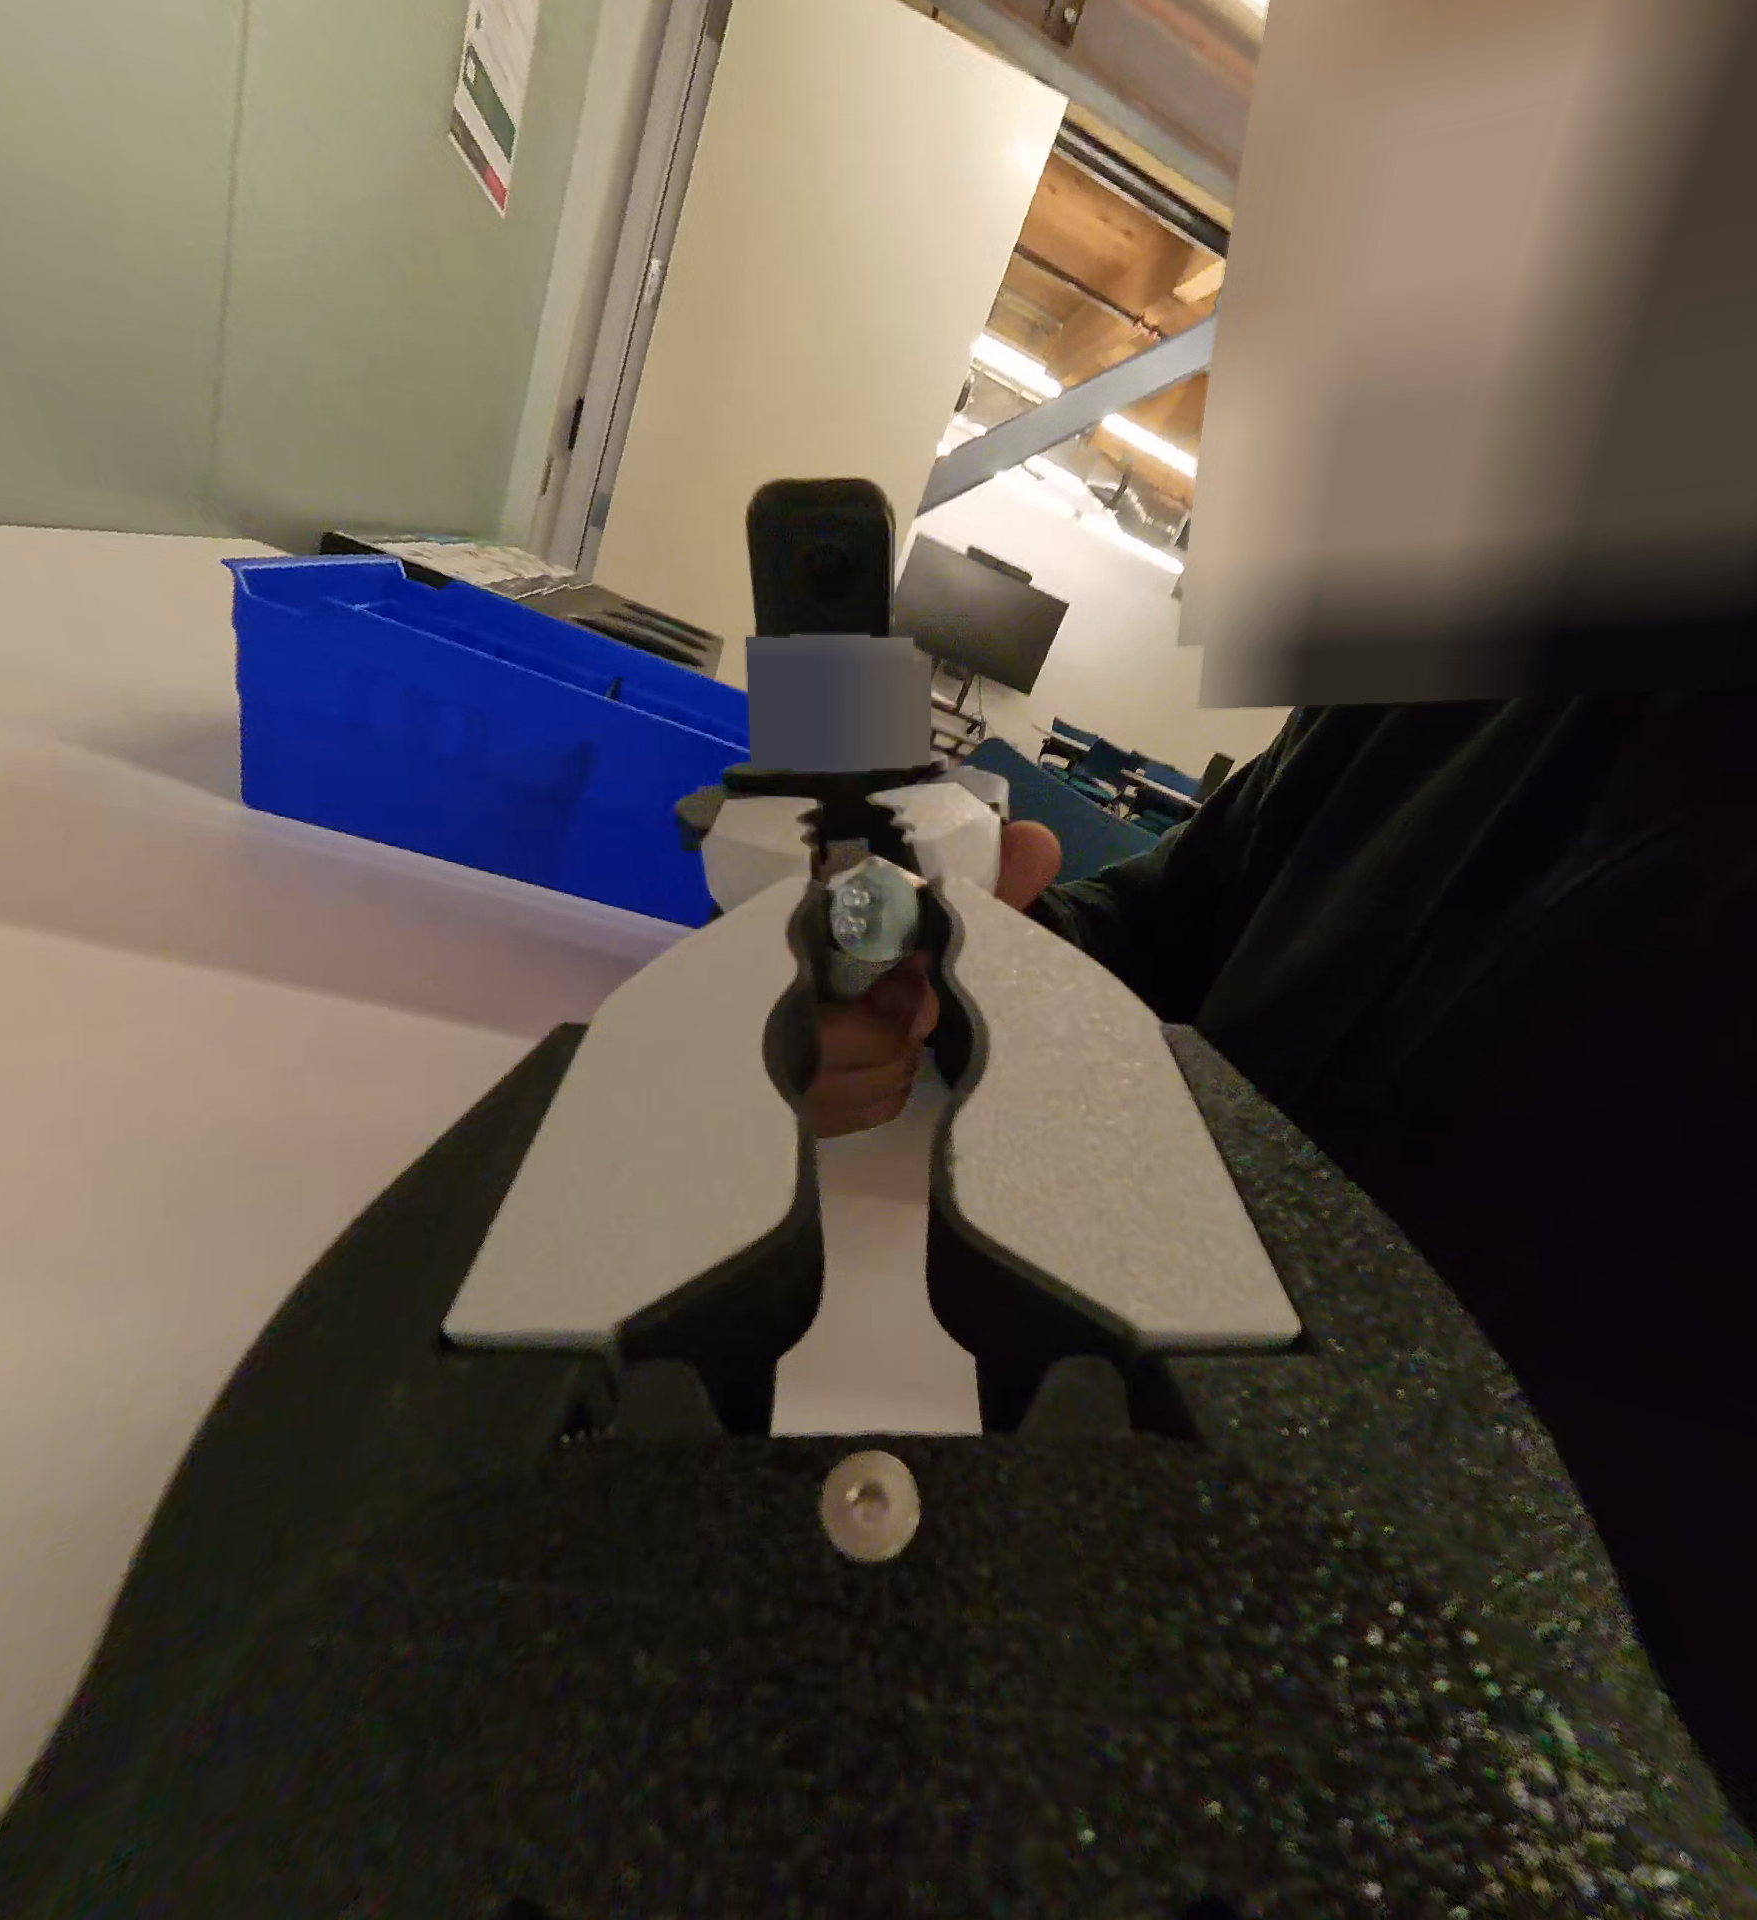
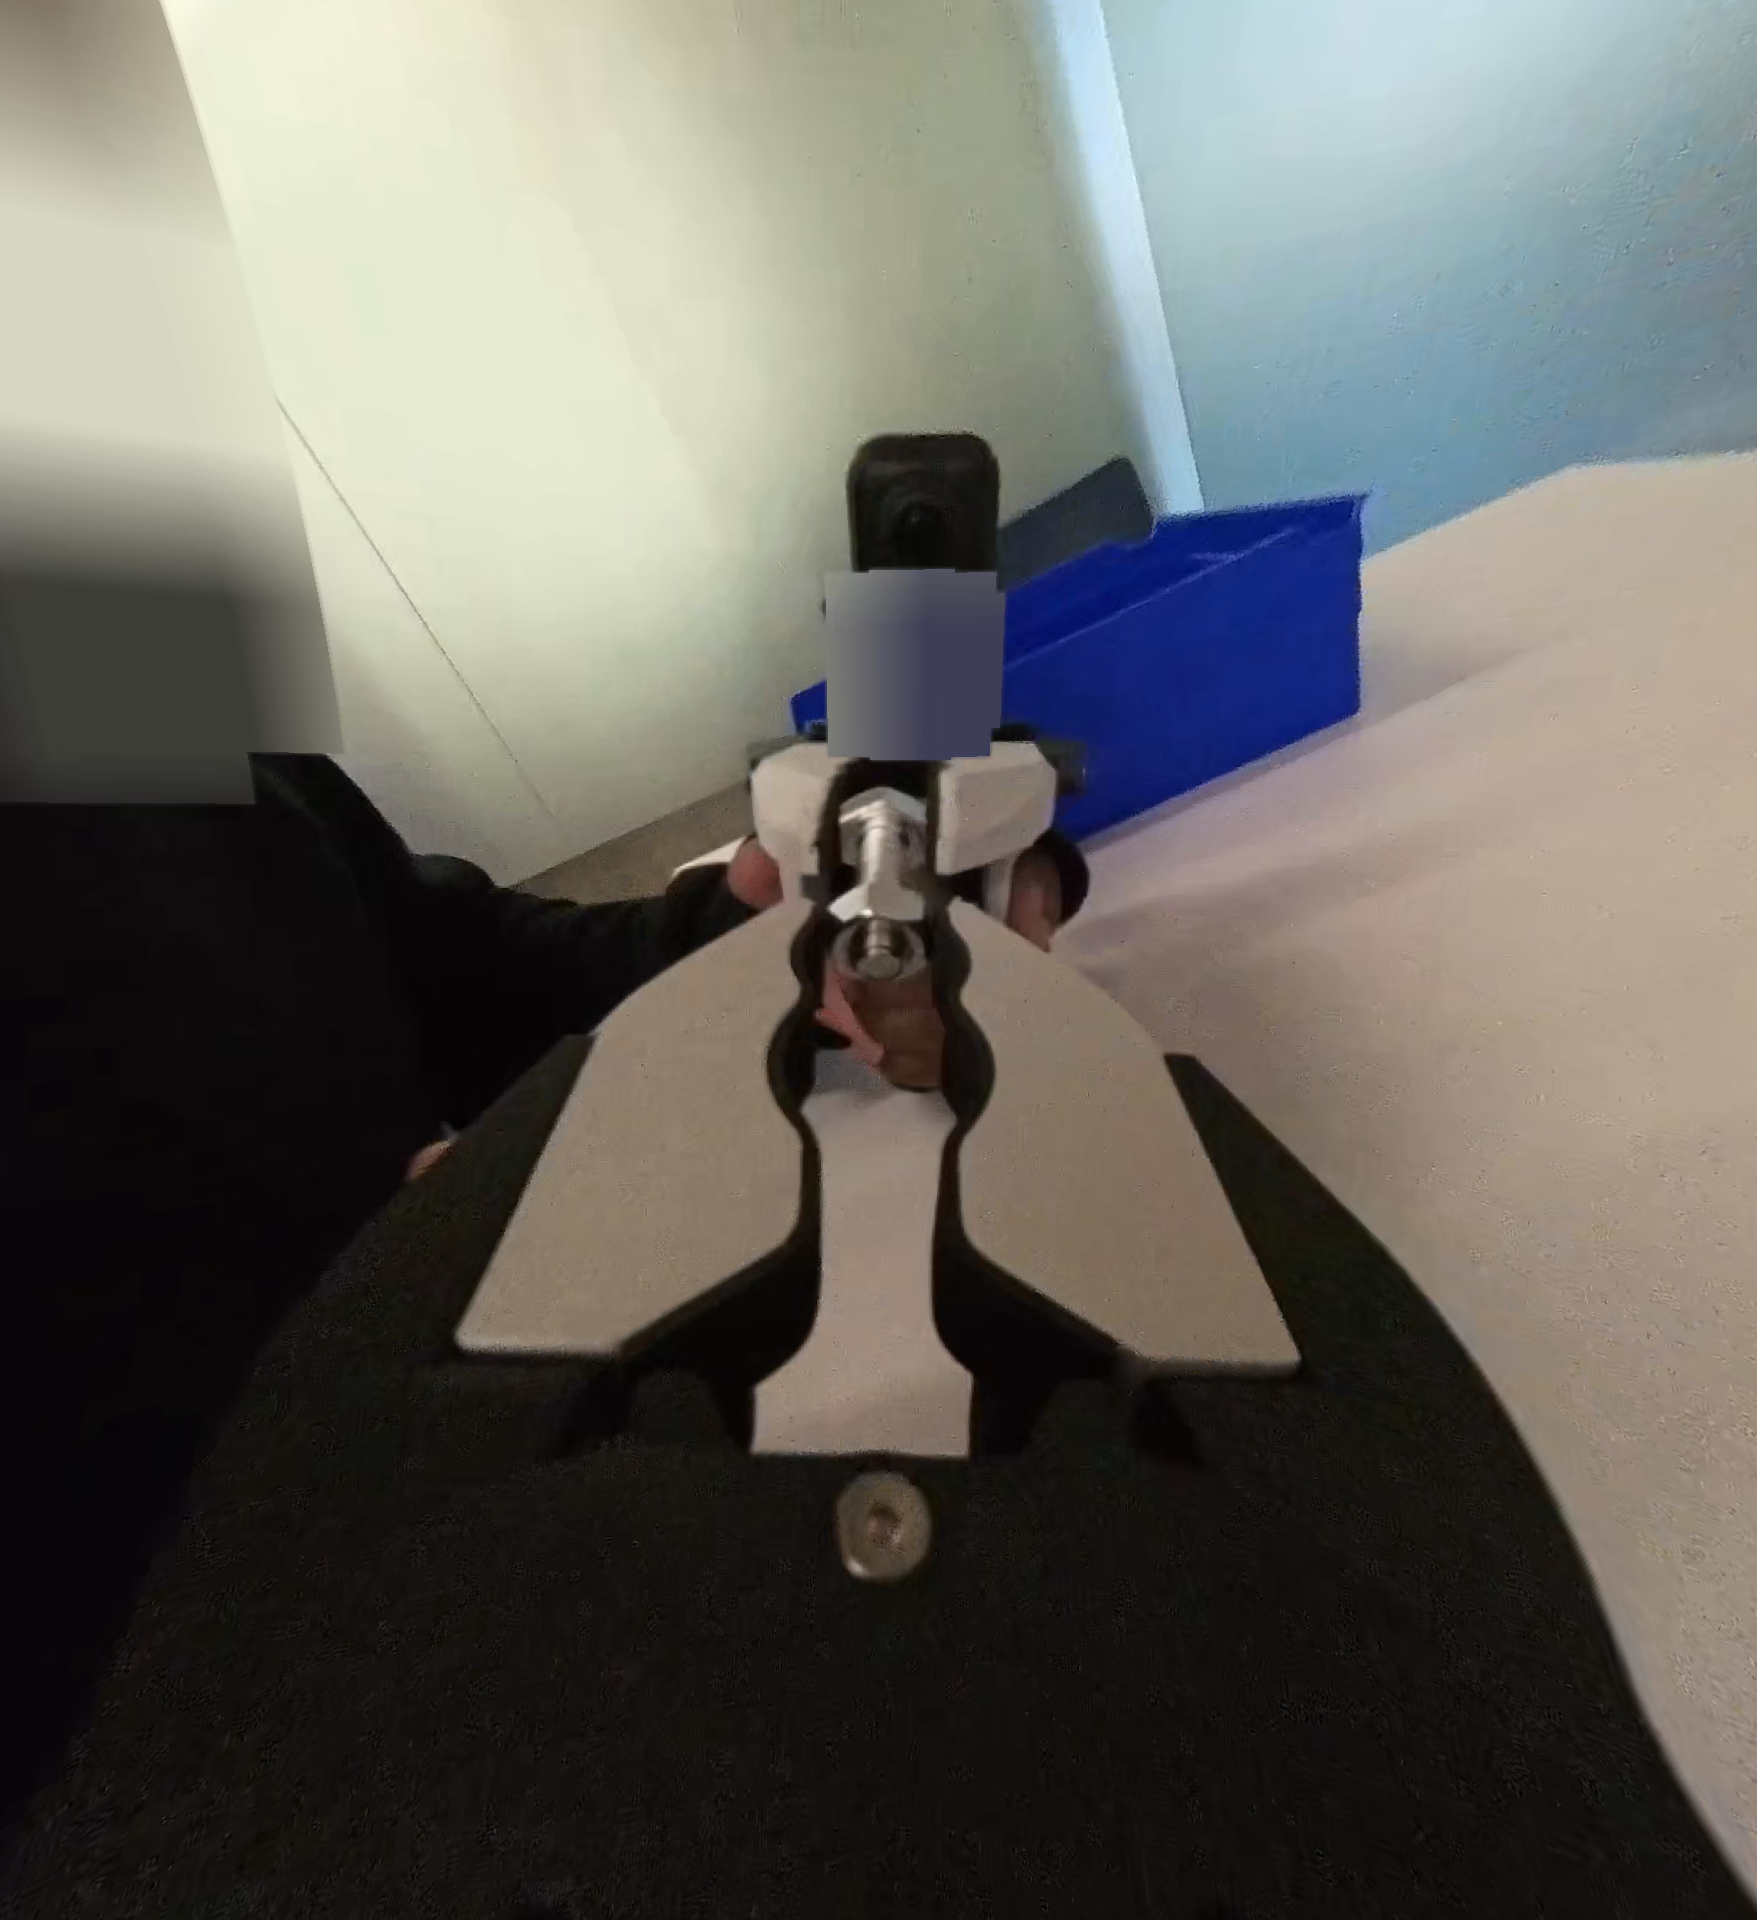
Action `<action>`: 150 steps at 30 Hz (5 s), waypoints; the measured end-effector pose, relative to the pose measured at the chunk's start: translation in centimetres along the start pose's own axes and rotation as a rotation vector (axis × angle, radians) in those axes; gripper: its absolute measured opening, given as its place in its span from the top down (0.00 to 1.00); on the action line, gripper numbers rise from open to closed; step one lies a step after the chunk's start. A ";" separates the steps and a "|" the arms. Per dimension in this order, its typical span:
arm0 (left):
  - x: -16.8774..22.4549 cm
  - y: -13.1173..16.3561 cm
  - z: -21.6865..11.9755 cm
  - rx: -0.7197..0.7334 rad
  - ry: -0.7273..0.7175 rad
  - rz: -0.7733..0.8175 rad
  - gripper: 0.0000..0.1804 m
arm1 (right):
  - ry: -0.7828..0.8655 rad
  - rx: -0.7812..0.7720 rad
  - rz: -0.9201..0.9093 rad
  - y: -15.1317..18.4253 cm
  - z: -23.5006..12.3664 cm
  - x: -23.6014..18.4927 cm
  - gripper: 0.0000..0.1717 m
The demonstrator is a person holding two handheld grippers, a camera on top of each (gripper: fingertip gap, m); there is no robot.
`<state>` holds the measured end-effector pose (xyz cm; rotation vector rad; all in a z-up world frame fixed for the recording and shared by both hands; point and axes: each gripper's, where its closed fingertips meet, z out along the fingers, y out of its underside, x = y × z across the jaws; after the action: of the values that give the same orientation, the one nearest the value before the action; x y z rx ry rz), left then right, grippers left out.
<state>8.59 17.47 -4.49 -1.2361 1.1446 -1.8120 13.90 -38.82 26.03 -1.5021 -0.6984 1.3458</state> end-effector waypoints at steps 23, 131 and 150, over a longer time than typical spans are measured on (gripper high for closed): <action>-0.4 -0.4 -0.1 0.027 -0.015 -0.044 0.91 | 0.093 -0.024 -0.184 -0.1 -0.4 0.6 0.90; -1.3 -0.6 0.2 0.124 -0.012 -0.154 0.91 | 0.337 -0.041 -0.731 -0.8 -0.6 0.9 0.90; -0.8 -0.9 0.1 0.141 0.023 -0.132 0.91 | 0.096 -0.043 -0.040 0.6 0.0 0.8 0.90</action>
<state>8.93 18.51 -3.99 -1.2362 0.9493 -1.9724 13.95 -38.28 25.15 -1.5682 -0.6958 1.2272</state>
